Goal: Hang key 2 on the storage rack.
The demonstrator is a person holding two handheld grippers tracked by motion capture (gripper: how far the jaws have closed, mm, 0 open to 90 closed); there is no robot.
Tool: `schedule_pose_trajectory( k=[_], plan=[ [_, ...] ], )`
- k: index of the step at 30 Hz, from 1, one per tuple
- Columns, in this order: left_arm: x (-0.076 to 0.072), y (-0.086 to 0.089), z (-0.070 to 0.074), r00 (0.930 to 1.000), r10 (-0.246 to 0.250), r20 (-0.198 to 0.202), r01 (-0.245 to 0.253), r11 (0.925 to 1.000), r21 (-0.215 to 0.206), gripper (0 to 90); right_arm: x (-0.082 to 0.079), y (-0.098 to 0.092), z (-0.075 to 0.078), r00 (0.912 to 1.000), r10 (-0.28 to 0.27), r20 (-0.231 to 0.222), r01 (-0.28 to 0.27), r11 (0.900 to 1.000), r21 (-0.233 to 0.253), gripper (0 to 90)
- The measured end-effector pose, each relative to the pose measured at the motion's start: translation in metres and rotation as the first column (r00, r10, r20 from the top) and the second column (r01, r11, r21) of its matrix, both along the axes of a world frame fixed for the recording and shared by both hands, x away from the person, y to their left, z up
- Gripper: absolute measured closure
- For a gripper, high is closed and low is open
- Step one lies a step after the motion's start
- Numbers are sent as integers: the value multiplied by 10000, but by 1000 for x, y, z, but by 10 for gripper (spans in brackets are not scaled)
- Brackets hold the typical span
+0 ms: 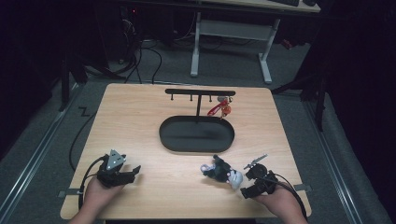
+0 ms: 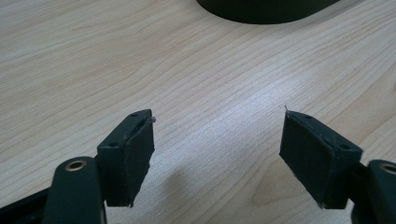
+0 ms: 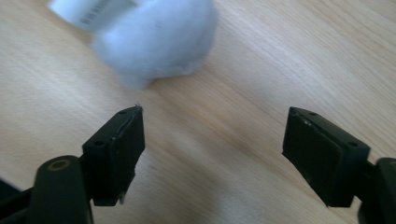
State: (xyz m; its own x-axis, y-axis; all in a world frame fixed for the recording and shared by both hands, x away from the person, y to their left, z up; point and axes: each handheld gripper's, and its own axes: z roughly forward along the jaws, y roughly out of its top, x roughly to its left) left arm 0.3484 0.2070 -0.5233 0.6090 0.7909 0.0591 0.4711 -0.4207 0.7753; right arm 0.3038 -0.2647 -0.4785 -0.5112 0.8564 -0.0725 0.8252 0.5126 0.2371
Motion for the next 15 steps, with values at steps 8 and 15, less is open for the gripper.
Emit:
schedule_pose_trajectory(
  k=[8,15],
  plan=[
    [1,1,-1,10000,-24,-5,24,9999,-107,254,4,14,13,9990,413,-150,-412,9991,106,114],
    [1,-1,-1,9999,-141,-14,141,9999,-29,254,10,30,22,9968,776,-188,-765,9957,515,73]
  ],
)
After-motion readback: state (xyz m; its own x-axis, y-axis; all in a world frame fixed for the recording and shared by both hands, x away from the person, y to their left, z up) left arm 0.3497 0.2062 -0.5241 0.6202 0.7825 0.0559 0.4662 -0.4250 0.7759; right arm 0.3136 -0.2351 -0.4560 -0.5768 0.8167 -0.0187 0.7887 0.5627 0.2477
